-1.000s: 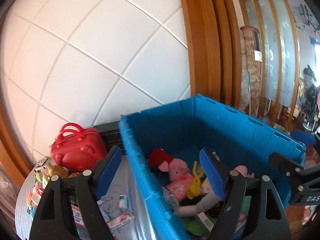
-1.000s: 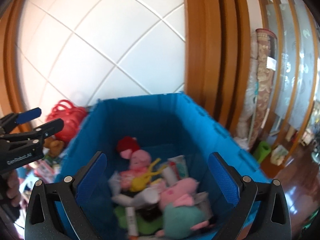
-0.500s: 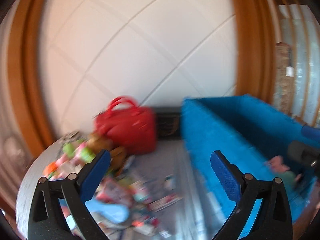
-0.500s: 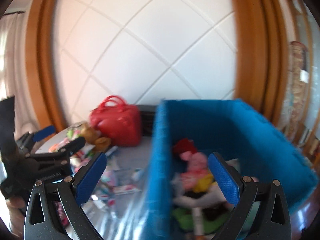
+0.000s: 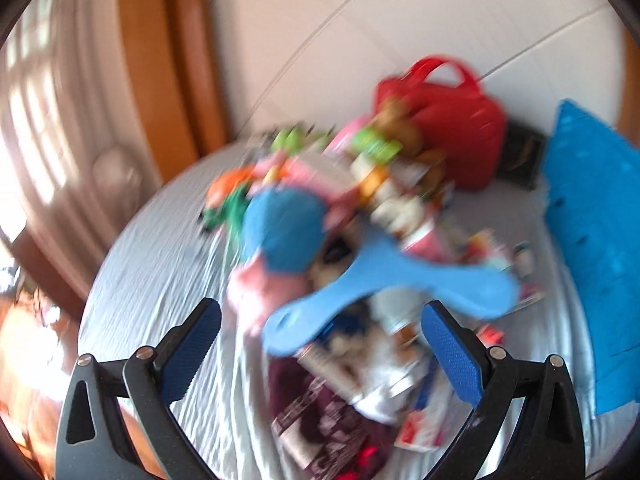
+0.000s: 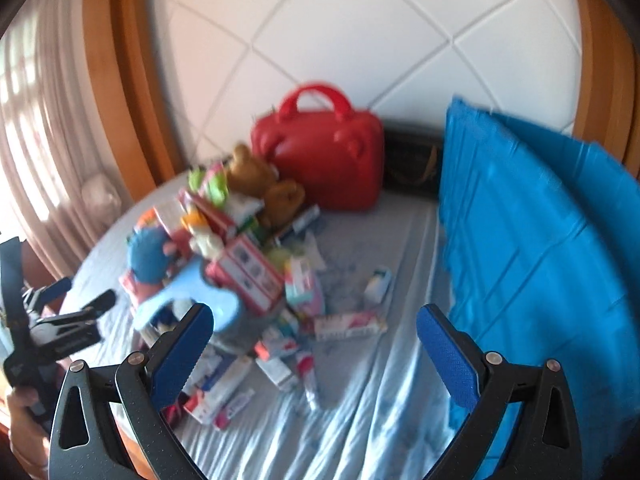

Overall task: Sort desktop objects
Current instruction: 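Move both tools back to the pile of medicine boxes, then grasp a red-white medicine box with left tool while right tool grasps white medicine box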

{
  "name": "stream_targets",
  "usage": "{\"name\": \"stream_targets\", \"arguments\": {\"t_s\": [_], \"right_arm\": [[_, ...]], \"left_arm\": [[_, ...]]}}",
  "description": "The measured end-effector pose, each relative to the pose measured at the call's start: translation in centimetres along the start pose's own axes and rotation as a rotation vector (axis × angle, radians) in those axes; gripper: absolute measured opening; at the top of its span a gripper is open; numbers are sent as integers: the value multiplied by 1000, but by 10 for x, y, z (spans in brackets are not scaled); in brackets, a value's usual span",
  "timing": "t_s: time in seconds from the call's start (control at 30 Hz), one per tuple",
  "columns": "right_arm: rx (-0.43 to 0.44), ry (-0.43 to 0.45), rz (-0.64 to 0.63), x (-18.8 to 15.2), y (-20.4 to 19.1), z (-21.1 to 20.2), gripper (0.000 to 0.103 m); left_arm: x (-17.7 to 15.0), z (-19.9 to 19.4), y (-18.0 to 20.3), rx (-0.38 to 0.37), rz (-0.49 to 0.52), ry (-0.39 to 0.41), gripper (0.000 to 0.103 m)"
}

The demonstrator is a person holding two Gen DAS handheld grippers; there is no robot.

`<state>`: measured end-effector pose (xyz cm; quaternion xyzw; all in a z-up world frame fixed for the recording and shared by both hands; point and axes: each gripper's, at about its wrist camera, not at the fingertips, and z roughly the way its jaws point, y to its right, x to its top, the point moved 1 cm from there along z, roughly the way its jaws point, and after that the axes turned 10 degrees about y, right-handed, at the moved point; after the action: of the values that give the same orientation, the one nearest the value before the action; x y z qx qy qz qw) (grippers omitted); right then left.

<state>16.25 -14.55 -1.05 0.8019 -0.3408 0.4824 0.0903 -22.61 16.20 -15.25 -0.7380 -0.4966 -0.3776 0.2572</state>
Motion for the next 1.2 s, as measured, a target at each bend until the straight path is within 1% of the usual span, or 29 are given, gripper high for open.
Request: {"name": "stream_targets", "arguments": {"t_s": [0.1, 0.2, 0.23, 0.27, 0.3, 0.33, 0.43, 0.47, 0.5, 0.53, 0.57, 0.6, 0.63, 0.7, 0.77, 0.83, 0.9, 0.93, 0.97, 1.0, 1.07, 1.1, 1.2], "right_arm": [[-6, -67, 7, -22, 1, 25, 103], [-27, -136, -6, -45, 6, 48, 103], [-32, -174, -11, -56, 8, 58, 103], [-33, -199, -10, -63, 9, 66, 103], [-33, -225, -9, -71, 12, 71, 103], [-34, -249, -7, -79, 14, 77, 103], [-33, -307, -5, -98, 21, 91, 103], [-28, -325, 0, -103, 24, 95, 103], [-20, -342, 6, -108, 26, 98, 103], [-15, -355, 11, -111, 27, 101, 103], [-4, -375, 17, -117, 29, 106, 103], [6, -386, 16, -121, 29, 110, 103], [8, -393, 12, -123, 28, 112, 103], [2, -410, -12, -131, 25, 120, 98], [15, -425, -30, -137, 20, 128, 78], [33, -437, -38, -141, 16, 136, 69], [49, -447, -51, -144, 11, 144, 66], [65, -446, -53, -144, 8, 146, 62], [78, -445, -56, -144, 6, 148, 62], [86, -445, -64, -144, 3, 150, 61], [90, -454, -81, -146, -2, 155, 57], [87, -460, -87, -147, -3, 158, 57], [74, -473, -112, -151, -4, 163, 54]], "left_arm": [[-28, 20, -17, 35, -62, -78, 102], [-51, 38, -19, 56, -89, -133, 102], [-59, 45, -18, 62, -98, -156, 102], [-64, 50, -18, 59, -107, -165, 99], [-68, 55, -18, 59, -117, -170, 94], [-72, 60, -17, 63, -127, -178, 92], [-78, 72, -12, 65, -149, -179, 75], [-79, 80, -8, 58, -149, -184, 65], [-80, 85, -5, 51, -148, -191, 52], [-81, 90, -3, 51, -144, -204, 44], [-83, 96, 0, 46, -136, -231, 33], [-84, 98, 2, 41, -136, -243, 31], [-85, 97, 3, 39, -141, -241, 30], [-82, 87, 4, 29, -141, -218, 27], [-80, 75, 5, 36, -123, -195, 26], [-77, 62, 1, 33, -118, -181, 24], [-74, 52, -4, 34, -127, -170, 22], [-73, 47, -6, 36, -132, -161, 21], [-73, 43, -8, 38, -131, -155, 17], [-73, 43, -9, 47, -129, -155, 17], [-73, 42, -9, 53, -120, -150, 17], [-73, 44, -9, 56, -118, -154, 17], [-72, 49, -15, 49, -138, -161, 17]]}}
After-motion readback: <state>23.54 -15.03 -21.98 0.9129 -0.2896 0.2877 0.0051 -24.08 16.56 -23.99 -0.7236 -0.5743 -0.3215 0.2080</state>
